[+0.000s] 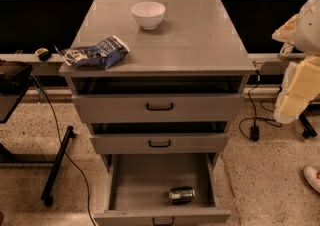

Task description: Pick green can from bottom drawer and place on counter

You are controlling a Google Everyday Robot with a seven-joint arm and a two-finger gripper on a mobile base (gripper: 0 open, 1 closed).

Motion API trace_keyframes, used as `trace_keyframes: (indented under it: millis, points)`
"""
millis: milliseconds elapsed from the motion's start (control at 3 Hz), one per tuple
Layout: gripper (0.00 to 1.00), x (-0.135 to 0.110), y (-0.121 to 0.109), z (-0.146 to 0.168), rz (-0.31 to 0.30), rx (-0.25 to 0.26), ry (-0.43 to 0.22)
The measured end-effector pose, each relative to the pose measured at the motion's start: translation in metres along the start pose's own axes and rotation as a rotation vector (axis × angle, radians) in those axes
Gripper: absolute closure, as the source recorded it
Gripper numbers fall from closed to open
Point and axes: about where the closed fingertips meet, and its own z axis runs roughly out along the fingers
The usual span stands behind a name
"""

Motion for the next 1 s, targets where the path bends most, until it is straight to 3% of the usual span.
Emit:
trace_keyframes:
  millis: [333, 667, 1000]
  points:
    - [0.0, 0.002, 0.001, 0.003, 0.007, -0.006, -0.005]
    - [0.0, 0.026, 0.007, 0.047, 0.093, -0.083, -0.067]
    - [0.0, 0.042, 0.033, 0.098, 0.125, -0.124, -0.147]
